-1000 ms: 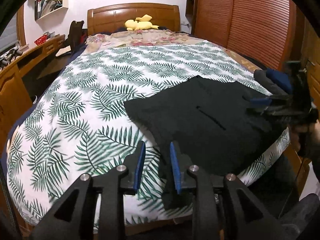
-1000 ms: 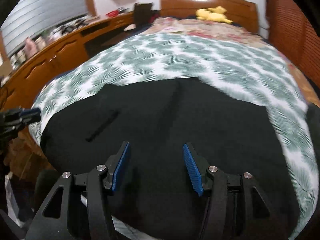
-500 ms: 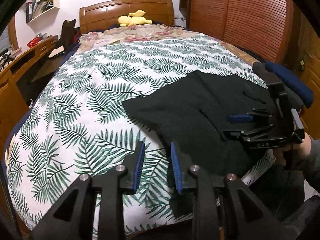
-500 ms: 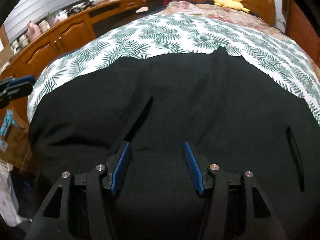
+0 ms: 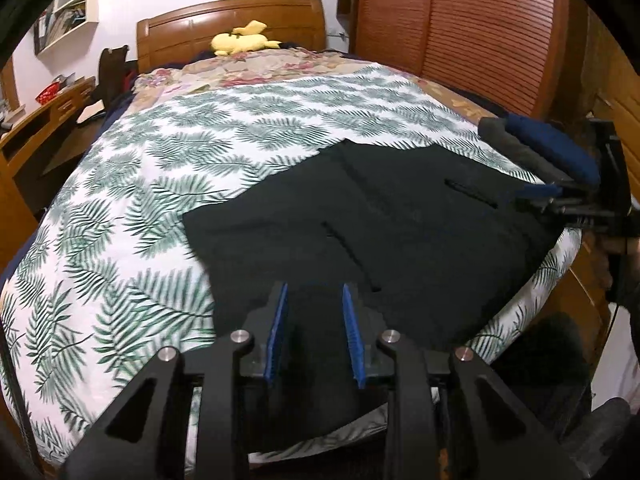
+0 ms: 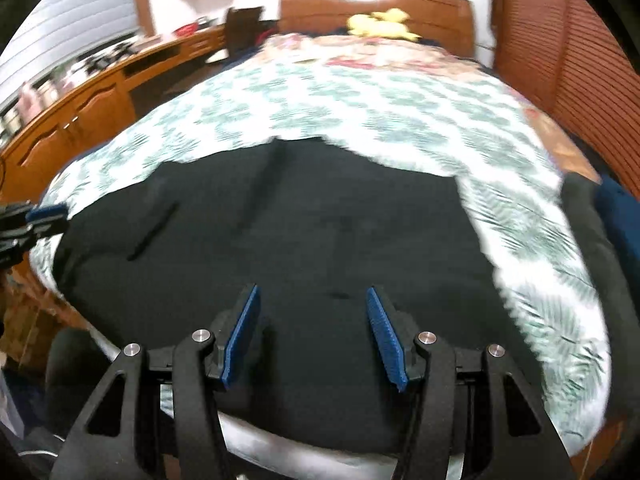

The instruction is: Fold large clothes

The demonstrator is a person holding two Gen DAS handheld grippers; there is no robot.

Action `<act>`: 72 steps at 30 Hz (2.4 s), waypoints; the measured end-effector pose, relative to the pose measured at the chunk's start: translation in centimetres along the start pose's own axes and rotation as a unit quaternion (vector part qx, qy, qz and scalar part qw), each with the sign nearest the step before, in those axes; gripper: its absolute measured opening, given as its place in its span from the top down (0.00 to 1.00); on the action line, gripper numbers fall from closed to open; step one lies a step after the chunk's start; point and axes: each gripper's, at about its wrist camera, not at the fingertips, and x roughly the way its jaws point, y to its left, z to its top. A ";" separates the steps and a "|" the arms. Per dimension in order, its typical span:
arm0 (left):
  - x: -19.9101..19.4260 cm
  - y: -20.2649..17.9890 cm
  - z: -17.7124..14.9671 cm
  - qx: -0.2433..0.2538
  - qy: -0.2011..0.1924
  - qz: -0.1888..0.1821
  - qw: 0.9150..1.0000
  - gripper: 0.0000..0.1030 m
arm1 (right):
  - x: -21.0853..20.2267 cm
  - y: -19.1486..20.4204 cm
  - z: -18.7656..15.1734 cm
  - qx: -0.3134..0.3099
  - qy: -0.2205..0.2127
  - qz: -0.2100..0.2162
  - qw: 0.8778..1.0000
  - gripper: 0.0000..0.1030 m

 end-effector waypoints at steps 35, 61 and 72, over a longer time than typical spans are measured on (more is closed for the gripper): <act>8.3 -7.7 -0.2 0.021 0.072 0.018 0.997 0.74 | 0.6 -12.7 -7.1 0.124 0.051 0.022 0.991 0.33; -1.2 -2.3 -1.9 -0.025 -0.003 0.008 1.000 0.74 | -6.6 -1.7 3.3 0.035 -0.094 0.139 0.985 0.99; -6.6 5.9 -6.3 -0.088 -0.018 0.057 0.994 0.74 | -1.7 15.7 9.3 -0.100 -0.079 0.219 0.967 0.99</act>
